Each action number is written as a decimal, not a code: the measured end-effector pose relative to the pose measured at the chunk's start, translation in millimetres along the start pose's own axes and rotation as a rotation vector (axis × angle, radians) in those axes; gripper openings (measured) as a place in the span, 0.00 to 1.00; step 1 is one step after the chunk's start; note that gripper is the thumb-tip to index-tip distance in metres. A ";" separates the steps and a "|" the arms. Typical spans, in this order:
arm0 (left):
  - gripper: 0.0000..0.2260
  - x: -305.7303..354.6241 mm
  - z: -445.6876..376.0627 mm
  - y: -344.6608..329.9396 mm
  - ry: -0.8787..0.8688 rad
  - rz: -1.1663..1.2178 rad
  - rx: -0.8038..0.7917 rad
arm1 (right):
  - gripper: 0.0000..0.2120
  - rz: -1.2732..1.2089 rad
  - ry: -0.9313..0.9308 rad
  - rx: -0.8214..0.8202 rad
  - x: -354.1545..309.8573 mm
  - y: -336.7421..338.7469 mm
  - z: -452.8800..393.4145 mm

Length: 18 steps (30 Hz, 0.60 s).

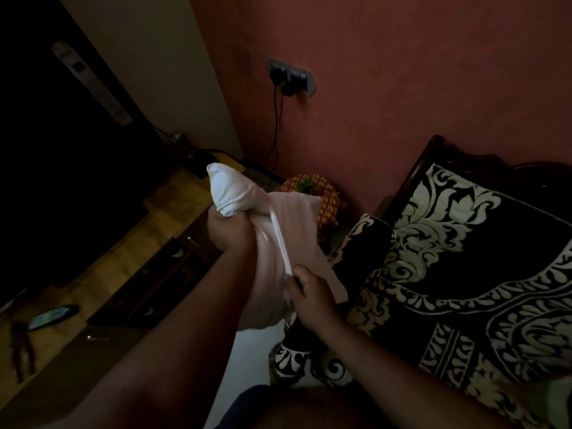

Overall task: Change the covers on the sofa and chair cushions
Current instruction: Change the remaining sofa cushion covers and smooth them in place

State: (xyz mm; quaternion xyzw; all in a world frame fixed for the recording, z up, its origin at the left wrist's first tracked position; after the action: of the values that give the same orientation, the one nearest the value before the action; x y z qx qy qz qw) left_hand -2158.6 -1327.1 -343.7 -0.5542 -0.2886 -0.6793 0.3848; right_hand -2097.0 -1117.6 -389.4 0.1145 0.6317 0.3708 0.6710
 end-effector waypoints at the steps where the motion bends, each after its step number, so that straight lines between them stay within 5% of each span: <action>1: 0.17 5.3 1.2 -1.0 -0.037 -0.020 -0.015 | 0.14 -0.030 -0.031 0.006 4.7 3.8 -4.8; 4: 0.37 3.8 9.8 -7.3 -0.128 -0.234 -0.262 | 0.12 -0.160 -0.173 0.054 32.9 19.1 -24.6; 7: 0.58 -34.0 25.5 15.7 0.252 -0.288 -0.464 | 0.14 -0.373 -0.234 0.076 50.6 27.5 -42.0; 8: 0.57 -42.9 35.9 28.0 0.403 -0.268 -0.470 | 0.14 -0.390 -0.236 0.065 50.7 27.3 -46.8; 10: 0.37 -52.6 56.9 37.1 0.615 -0.243 -0.443 | 0.13 -0.385 -0.238 0.050 45.7 28.8 -50.8; 12: 0.18 -50.1 62.9 32.2 0.626 -0.197 -0.365 | 0.09 -0.345 -0.249 0.086 40.4 32.9 -49.0; 15: 0.21 -40.2 60.3 8.7 0.508 -0.049 -0.369 | 0.11 -0.179 -0.263 0.168 45.2 34.9 -39.3; 18: 0.19 -25.3 64.2 -6.8 0.318 -0.023 -0.393 | 0.07 -0.279 -0.360 0.154 57.9 15.5 -17.6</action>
State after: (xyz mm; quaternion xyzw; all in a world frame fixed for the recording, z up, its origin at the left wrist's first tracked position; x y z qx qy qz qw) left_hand -2128.0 -1265.8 -354.0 -0.5011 -0.0930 -0.8055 0.3024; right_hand -2123.1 -1075.1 -427.0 0.1413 0.5381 0.1988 0.8068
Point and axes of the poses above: each hand's wrist, its own z-axis away from the middle knuckle, its own y-axis out of the back of the hand, x = y × z, the point moved 7 cm from there along -z, towards the middle knuckle, and after that the axes turned 15 degrees about z, right-handed, at the moved point
